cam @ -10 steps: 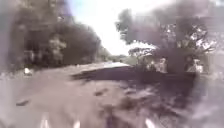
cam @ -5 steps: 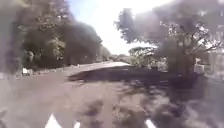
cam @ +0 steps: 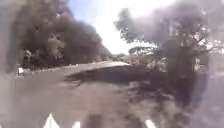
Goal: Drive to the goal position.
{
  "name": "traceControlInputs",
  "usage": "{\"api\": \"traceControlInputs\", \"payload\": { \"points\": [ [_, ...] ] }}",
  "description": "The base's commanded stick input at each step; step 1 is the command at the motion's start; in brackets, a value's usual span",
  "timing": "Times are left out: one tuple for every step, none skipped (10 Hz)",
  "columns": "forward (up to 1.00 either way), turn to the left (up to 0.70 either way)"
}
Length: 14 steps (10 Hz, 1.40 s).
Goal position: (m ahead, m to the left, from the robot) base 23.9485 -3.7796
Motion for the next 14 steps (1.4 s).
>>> {"api": "traceControlInputs", "payload": {
  "points": [
    [0.5,0.0],
    [0.5,0.0],
    [0.5,-0.02],
    [0.5,-0.21],
    [0.5,-0.39],
    [0.5,-0.41],
    [0.5,-0.21],
    [0.5,-0.01],
    [0.5,0.0],
    [0.5,0.0],
    [0.5,0.0],
    [0.5,0.0],
    [0.5,0.0],
    [0.5,0.0]
  ]
}}
